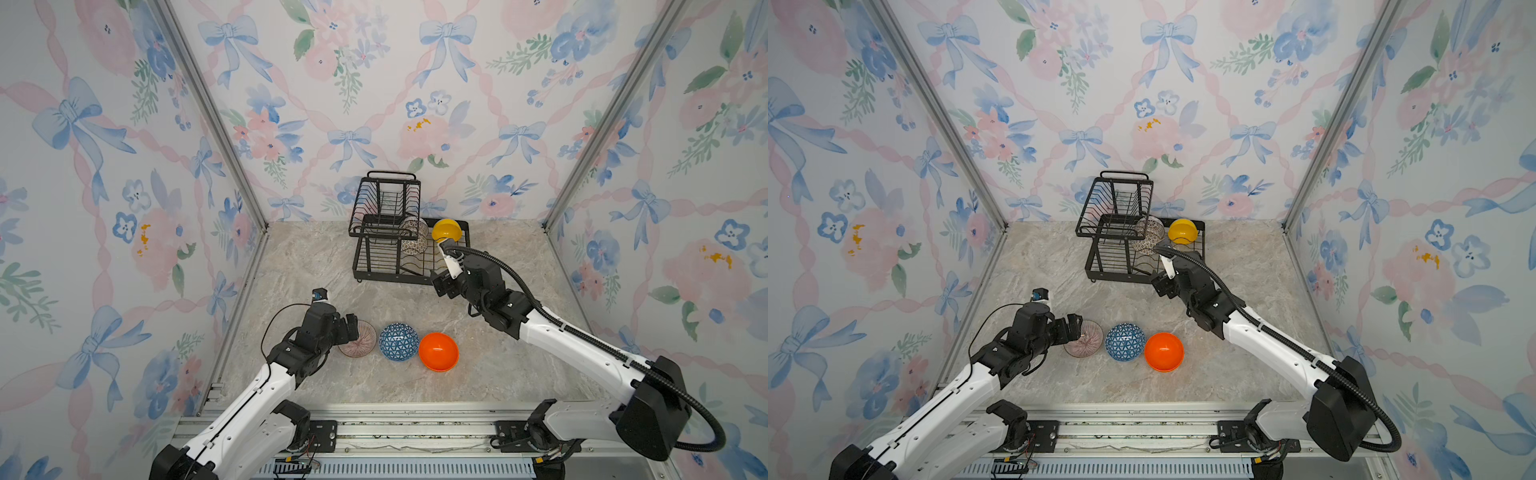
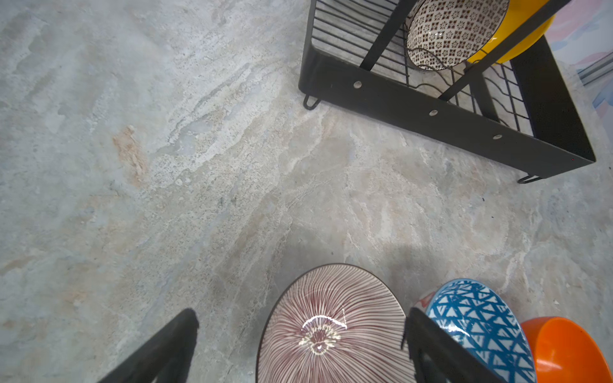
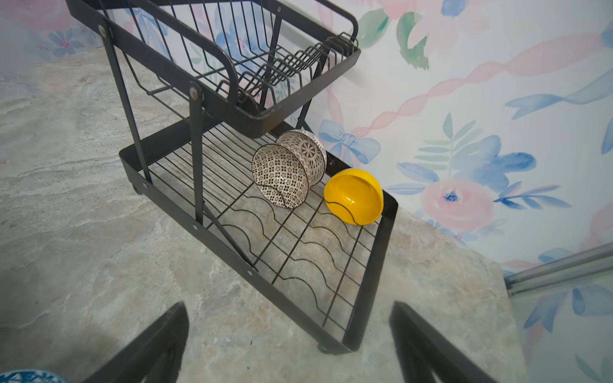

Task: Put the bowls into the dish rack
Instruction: 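Move the left gripper over the pink-striped bowl while right gripper withdraws toward the table, then close the left gripper on the pink-striped bowl's rim and lift it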

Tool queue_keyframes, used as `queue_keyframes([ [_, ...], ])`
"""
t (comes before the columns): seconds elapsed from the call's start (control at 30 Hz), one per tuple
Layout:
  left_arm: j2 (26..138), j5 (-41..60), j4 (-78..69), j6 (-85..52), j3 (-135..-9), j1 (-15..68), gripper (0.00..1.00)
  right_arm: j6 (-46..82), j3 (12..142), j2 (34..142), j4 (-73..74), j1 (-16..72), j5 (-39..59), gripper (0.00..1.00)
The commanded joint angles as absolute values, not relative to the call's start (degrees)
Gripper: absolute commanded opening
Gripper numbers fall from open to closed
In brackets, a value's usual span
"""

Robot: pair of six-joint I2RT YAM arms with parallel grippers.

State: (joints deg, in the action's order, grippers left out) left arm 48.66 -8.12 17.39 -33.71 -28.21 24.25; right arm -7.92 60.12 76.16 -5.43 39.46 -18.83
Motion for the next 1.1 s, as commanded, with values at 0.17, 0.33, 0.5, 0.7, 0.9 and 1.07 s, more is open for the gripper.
queue_keyframes([
  [0.17,50.3,-10.3,18.3,-34.2,-25.0,23.8,0.98,1.6,63.1,80.1,-14.7,38.1,-12.4,0.97],
  [0.33,52.0,-10.1,18.2,-34.4,-24.6,23.8,0.98,4.4,63.4,84.5,-11.5,37.4,-7.3,0.97],
  [0.5,53.2,-10.4,18.1,-35.8,-23.7,23.8,0.92,4.2,66.9,87.9,-13.7,37.0,-5.4,0.97],
  [0.7,53.2,-9.4,18.0,-35.8,-23.2,23.9,0.78,4.0,66.6,87.7,-14.2,36.8,-4.4,0.97],
  [0.9,55.3,-6.9,16.3,-35.5,-22.6,23.9,0.70,5.0,64.3,86.2,-14.4,36.6,-5.3,0.97],
  [1.07,56.3,-6.2,14.5,-35.7,-21.4,23.9,0.62,4.8,64.1,85.3,-15.9,36.1,-5.7,0.97],
])
